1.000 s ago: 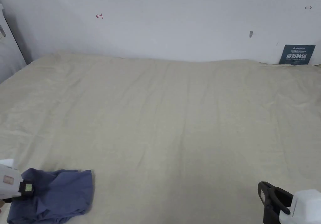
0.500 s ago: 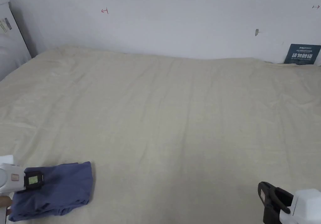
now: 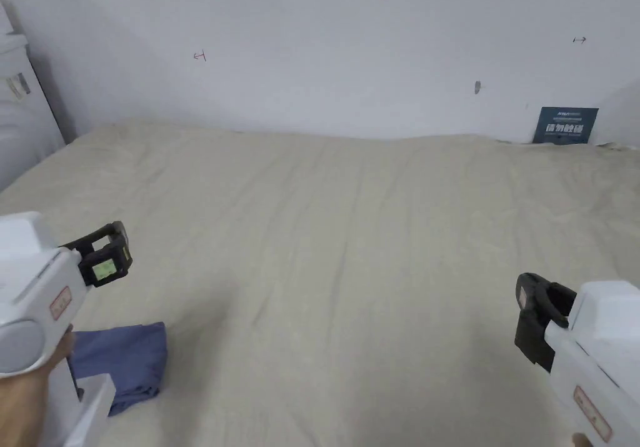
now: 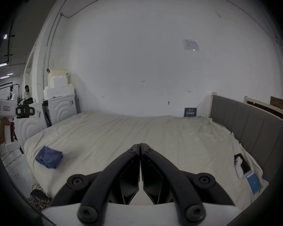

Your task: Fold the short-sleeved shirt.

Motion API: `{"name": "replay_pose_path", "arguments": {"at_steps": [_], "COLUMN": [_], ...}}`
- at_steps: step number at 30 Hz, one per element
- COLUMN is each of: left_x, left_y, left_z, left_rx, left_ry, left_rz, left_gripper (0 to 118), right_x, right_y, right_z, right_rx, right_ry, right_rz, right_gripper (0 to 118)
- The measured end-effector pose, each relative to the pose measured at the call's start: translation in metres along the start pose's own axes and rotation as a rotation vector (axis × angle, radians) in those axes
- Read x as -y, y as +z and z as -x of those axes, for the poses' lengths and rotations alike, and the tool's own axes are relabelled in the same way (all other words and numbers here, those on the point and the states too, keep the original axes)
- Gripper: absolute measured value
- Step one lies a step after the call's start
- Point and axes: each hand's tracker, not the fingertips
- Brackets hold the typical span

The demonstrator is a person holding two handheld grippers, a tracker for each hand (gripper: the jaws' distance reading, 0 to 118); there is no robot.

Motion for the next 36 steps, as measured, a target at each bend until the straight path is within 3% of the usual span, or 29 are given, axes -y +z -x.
{"name": "replay_pose_path", "arguments": {"at_steps": [3, 6, 9, 11, 12, 14, 23, 36], "left_x": [-0.002, 0.000, 0.010, 0.015, 0.018, 0.021, 0.035, 0.038], "left_y": [0.028, 0.052, 0.063, 0.070, 0.073, 0.077, 0.084, 0.081], "left_z": [-0.036, -0.067, -0.093, -0.111, -0.117, -0.130, -0.173, -0.185], "left_rx": [-0.014, -0.005, 0.033, 0.089, 0.124, 0.162, 0.284, 0.337], "left_ry": [-0.033, -0.060, -0.106, -0.138, -0.134, -0.103, -0.110, -0.102], "left_rz": [-0.102, -0.196, -0.251, -0.265, -0.269, -0.251, -0.211, -0.189], "left_gripper": [99, 93, 64, 22, 10, 0, 0, 0], "right_x": [-0.012, -0.022, -0.026, -0.027, -0.026, -0.025, -0.023, -0.026], "right_y": [0.008, 0.014, 0.020, 0.023, 0.024, 0.027, 0.034, 0.040], "right_z": [-0.013, -0.019, -0.028, -0.032, -0.034, -0.038, -0.051, -0.056], "right_rx": [0.012, 0.045, 0.047, 0.056, 0.059, 0.061, 0.103, 0.128], "right_ry": [-0.048, -0.014, -0.038, -0.034, -0.034, -0.040, -0.042, -0.038], "right_rz": [-0.045, -0.067, -0.088, -0.096, -0.099, -0.103, -0.120, -0.136], "right_gripper": [0, 0, 0, 0, 0, 0, 0, 0]}}
